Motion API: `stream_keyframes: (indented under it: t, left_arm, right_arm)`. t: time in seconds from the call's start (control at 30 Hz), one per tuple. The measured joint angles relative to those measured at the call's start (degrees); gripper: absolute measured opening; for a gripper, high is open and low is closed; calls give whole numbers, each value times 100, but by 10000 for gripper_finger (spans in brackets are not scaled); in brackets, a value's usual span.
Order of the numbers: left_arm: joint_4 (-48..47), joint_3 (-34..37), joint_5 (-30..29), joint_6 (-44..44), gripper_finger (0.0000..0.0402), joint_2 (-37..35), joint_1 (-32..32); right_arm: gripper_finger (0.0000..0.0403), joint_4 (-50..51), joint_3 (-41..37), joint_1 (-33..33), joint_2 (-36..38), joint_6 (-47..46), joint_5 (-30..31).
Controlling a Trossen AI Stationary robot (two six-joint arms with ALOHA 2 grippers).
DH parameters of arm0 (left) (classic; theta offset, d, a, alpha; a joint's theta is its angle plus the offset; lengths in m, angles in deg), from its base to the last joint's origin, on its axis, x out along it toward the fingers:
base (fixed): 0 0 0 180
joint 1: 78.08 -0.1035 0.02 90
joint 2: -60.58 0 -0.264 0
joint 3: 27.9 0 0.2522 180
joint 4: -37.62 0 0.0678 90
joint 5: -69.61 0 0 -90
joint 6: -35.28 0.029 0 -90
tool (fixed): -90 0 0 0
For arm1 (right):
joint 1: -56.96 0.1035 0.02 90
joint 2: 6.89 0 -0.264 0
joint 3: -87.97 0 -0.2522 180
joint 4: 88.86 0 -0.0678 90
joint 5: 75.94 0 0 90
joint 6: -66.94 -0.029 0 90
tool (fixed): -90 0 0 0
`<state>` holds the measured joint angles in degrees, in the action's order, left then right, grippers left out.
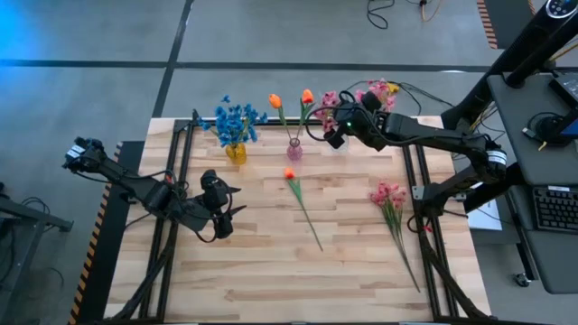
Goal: Sort flowers into vase by color
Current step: Put the left pink flowers into the transparent vase
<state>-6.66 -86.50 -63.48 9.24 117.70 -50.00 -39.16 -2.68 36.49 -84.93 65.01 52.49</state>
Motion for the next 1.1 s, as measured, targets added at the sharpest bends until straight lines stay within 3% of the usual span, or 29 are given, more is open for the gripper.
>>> stream_keyframes:
  t: [1.1]
  left_arm:
    - [-1,0,0,0,225,0,0]
  right_arm:
    - [38,-68,-101,0,0,39,0]
